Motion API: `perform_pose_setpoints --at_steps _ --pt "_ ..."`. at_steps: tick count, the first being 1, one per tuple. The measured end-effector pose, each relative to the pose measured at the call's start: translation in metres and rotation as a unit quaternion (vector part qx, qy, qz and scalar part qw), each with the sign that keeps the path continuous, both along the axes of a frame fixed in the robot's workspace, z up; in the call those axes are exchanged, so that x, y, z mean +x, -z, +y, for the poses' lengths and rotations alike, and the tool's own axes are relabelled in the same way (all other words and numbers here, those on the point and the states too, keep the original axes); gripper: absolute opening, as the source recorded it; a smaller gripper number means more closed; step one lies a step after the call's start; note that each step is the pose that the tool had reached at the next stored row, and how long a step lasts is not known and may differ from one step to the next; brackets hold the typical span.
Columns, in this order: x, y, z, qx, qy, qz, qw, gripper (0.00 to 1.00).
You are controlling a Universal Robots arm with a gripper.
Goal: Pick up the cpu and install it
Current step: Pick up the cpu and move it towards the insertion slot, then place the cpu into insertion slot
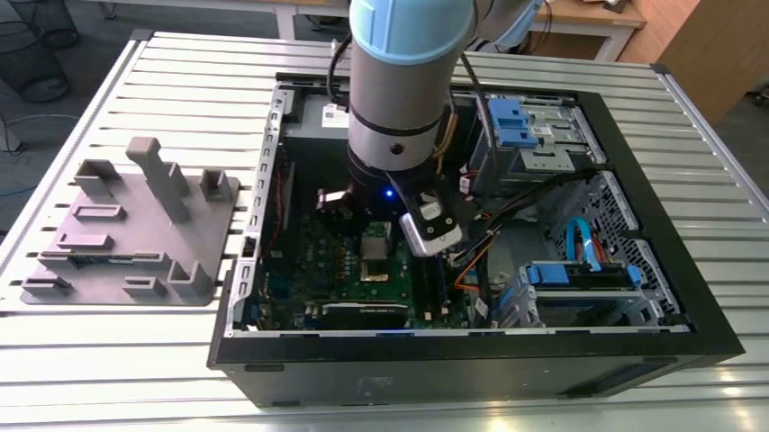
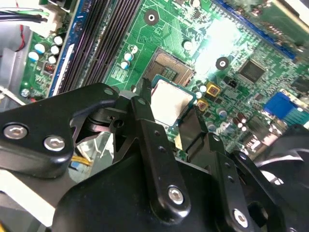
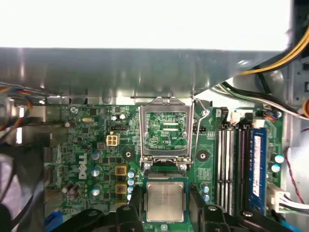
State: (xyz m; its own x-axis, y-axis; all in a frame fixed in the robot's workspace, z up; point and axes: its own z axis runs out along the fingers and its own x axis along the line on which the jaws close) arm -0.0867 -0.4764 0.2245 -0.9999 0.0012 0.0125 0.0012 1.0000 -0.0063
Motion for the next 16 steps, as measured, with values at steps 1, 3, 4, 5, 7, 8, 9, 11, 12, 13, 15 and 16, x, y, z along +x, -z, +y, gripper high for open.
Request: perform_pose_setpoints --at_steps 1,3,4,5,7,8,9,11,12,13,15,16 --pt "0.0 -0.0033 0.0 -0.0001 0.0 0.0001 1.0 0.47" --pt "0.0 -0.0061 0.0 0.0 0.0 0.0 1.0 0.47" --pt "0.0 -0.0061 0.0 0.0001 0.0 0.0 1.0 0.47" --pt "0.0 -0.0061 0.0 0.0001 0.0 0.0 1.0 0.47" --pt "0.0 -0.0062 0.0 0.0008 0.0 0.0 1.0 0.47" --pt "0.0 -0.0062 0.0 0.0009 0.0 0.0 1.0 0.47" --pt "0.0 -0.0062 0.0 0.0009 0.0 0.0 1.0 0.47" --pt "0.0 -0.0062 0.0 0.001 0.0 0.0 1.0 0.47" --pt "0.0 -0.0062 0.0 0.0009 0.0 0.0 1.0 0.47" --pt "0.0 -0.0062 0.0 0.001 0.0 0.0 1.0 0.47" --pt "0.0 -0.006 -0.0001 0.001 0.0 0.0 1.0 0.47" --pt "0.0 -0.0054 -0.0003 0.0011 0.0 0.0 1.0 0.47"
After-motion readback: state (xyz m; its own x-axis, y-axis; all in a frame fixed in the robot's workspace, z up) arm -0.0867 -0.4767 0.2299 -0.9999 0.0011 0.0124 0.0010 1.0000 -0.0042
